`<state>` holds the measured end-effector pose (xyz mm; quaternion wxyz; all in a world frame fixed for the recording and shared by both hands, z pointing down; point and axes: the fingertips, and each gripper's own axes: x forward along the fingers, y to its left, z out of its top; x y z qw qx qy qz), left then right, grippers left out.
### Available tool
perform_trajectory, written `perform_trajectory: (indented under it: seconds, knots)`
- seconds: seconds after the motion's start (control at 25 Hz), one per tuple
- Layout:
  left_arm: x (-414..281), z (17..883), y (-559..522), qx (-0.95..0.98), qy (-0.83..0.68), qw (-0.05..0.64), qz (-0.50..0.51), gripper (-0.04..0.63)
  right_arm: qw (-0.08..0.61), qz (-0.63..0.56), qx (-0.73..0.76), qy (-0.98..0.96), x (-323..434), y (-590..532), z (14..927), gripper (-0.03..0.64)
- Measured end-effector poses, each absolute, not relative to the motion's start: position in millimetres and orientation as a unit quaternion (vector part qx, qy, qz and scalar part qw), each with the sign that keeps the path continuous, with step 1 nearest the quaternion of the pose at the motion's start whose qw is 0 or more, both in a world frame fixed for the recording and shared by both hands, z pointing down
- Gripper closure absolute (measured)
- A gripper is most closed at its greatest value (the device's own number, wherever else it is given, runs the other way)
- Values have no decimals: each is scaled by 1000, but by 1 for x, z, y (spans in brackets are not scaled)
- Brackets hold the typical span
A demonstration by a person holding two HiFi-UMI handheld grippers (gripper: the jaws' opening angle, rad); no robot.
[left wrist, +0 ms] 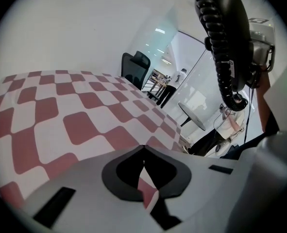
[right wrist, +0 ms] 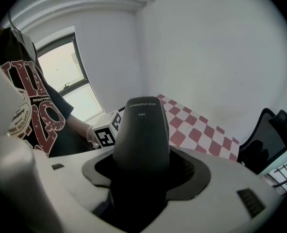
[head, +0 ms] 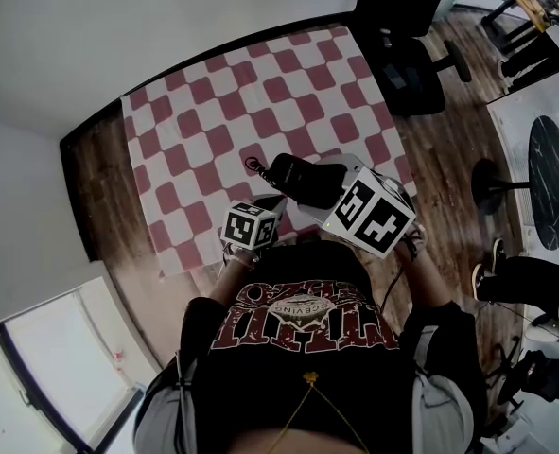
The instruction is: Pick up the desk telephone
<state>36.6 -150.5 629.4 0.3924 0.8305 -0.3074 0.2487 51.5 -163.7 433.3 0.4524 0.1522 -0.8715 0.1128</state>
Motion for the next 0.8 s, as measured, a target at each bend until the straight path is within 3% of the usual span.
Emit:
perform_trajectory:
  seconds: [0.8]
  knots:
    - [36,627,-151,831,-305,390,252,588,464,103,133,-870,49,-162,437,334]
